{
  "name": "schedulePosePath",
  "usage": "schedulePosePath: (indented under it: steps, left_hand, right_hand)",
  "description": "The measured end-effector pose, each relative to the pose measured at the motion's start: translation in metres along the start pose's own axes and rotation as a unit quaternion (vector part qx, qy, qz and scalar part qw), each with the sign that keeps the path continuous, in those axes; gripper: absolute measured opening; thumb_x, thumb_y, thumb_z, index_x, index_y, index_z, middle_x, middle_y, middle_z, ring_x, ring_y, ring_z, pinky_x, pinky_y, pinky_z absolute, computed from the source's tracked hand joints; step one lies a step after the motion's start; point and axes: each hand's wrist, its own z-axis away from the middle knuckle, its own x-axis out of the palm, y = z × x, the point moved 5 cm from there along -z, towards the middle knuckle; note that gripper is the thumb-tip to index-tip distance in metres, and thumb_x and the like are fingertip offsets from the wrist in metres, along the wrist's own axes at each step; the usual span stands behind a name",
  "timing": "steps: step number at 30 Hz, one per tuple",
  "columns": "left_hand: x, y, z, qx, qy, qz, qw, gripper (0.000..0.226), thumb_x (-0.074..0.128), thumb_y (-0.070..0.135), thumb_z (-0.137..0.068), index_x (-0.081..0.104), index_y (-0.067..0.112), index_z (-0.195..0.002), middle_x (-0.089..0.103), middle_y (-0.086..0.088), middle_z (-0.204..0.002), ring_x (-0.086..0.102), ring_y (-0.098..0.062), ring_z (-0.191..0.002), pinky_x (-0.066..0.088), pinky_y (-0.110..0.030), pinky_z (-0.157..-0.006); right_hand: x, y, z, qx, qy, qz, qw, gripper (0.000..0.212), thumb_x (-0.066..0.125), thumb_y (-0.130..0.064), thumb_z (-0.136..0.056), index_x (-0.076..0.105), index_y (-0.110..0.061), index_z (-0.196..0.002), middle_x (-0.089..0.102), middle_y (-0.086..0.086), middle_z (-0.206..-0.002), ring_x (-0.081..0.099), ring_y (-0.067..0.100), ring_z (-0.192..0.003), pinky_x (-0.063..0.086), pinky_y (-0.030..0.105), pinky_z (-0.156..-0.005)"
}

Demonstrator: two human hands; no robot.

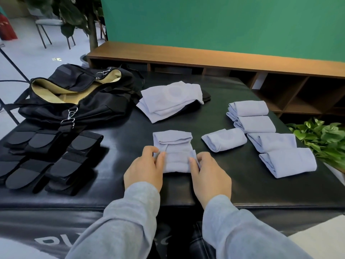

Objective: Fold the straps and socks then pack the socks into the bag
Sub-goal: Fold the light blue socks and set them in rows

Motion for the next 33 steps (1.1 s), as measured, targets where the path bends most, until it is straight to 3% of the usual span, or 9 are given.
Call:
schedulePosePath:
  steps: [3,8,12,16,20,23,25,28,33]
  left_hand:
    - [-0.002,0.0,0.001,-0.006,0.013,-0.012,1.0,0.029,0.031,0.052,-0.094,0.042,0.032,-0.112,0.06,0.008,-0.081,0.056,-0.015,-0.074,0.039,-0.029,-0.062]
    - [-0.007,0.002,0.005,-0.001,0.03,0.014,0.999,0.02,0.034,0.04,-0.096,0.044,0.029,-0.11,0.053,0.014,-0.095,0.051,-0.013,-0.082,0.035,-0.027,-0.065]
    - [-0.009,0.003,0.007,0.025,0.035,0.025,0.999,0.019,0.038,0.019,-0.094,0.051,0.029,-0.104,0.041,0.016,-0.107,0.044,-0.01,-0.095,0.034,-0.028,-0.066]
    - [-0.006,0.006,0.008,0.074,0.036,0.025,0.996,0.029,0.043,0.002,-0.084,0.059,0.026,-0.09,0.044,0.019,-0.101,0.04,-0.007,-0.1,0.037,-0.026,-0.068]
    - [-0.007,0.008,0.008,0.103,0.056,0.032,0.993,0.02,0.05,0.01,-0.082,0.063,0.025,-0.086,0.049,0.019,-0.099,0.04,-0.008,-0.103,0.025,-0.021,-0.075]
    - [-0.005,0.012,0.01,0.124,0.039,0.014,0.991,0.013,0.051,0.027,-0.085,0.059,0.029,-0.095,0.045,0.023,-0.11,0.034,-0.002,-0.114,0.014,-0.016,-0.079]
    - [-0.002,0.016,0.011,0.161,0.022,0.004,0.987,0.02,0.05,0.041,-0.084,0.057,0.032,-0.101,0.044,0.024,-0.119,0.03,0.002,-0.119,0.013,-0.016,-0.084]
    - [0.0,0.02,0.014,0.215,0.02,0.008,0.976,0.035,0.043,0.057,-0.075,0.057,0.035,-0.098,0.052,0.025,-0.11,0.036,0.005,-0.111,0.016,-0.015,-0.084]
    - [-0.004,0.017,0.017,0.19,0.019,0.058,0.98,0.027,0.062,0.038,-0.078,0.057,0.033,-0.104,0.048,0.03,-0.091,0.045,0.003,-0.101,0.023,-0.014,-0.084]
  right_hand:
    - [-0.002,0.002,0.003,-0.005,0.027,-0.059,0.998,0.021,0.039,-0.042,-0.097,0.042,-0.029,-0.112,0.049,-0.015,-0.104,0.054,0.013,-0.09,0.037,0.028,-0.069]
    - [0.0,-0.003,0.008,-0.09,0.085,-0.055,0.991,0.014,0.05,-0.023,-0.089,0.056,-0.025,-0.101,0.05,-0.012,-0.106,0.045,0.013,-0.098,0.036,0.025,-0.073]
    - [0.004,-0.008,0.009,-0.14,0.04,-0.027,0.989,0.037,0.042,-0.025,-0.076,0.056,-0.029,-0.11,0.049,-0.018,-0.119,0.038,0.007,-0.111,0.024,0.021,-0.088]
    - [0.006,-0.009,0.002,-0.139,-0.01,0.01,0.99,0.043,0.045,-0.021,-0.084,0.045,-0.036,-0.125,0.04,-0.025,-0.129,0.03,0.002,-0.12,0.015,0.017,-0.088]
    - [0.007,-0.009,0.0,-0.123,-0.004,-0.001,0.992,0.041,0.043,-0.019,-0.088,0.047,-0.037,-0.125,0.044,-0.026,-0.128,0.031,0.003,-0.119,0.019,0.019,-0.09]
    - [0.007,-0.006,-0.001,-0.116,0.004,-0.015,0.993,0.036,0.043,-0.02,-0.091,0.049,-0.034,-0.124,0.048,-0.023,-0.126,0.034,0.004,-0.118,0.022,0.019,-0.092]
    - [0.006,-0.005,-0.001,-0.11,0.009,-0.022,0.994,0.03,0.042,-0.022,-0.094,0.051,-0.031,-0.121,0.05,-0.019,-0.123,0.037,0.006,-0.116,0.023,0.02,-0.092]
    - [0.005,-0.004,0.0,-0.105,0.019,-0.039,0.994,0.021,0.042,-0.023,-0.095,0.054,-0.025,-0.112,0.051,-0.013,-0.115,0.04,0.008,-0.107,0.027,0.02,-0.089]
    - [0.0,-0.003,0.002,-0.085,0.029,-0.105,0.99,0.01,0.04,-0.025,-0.096,0.046,-0.026,-0.088,0.047,-0.011,-0.092,0.043,0.009,-0.088,0.03,0.022,-0.076]
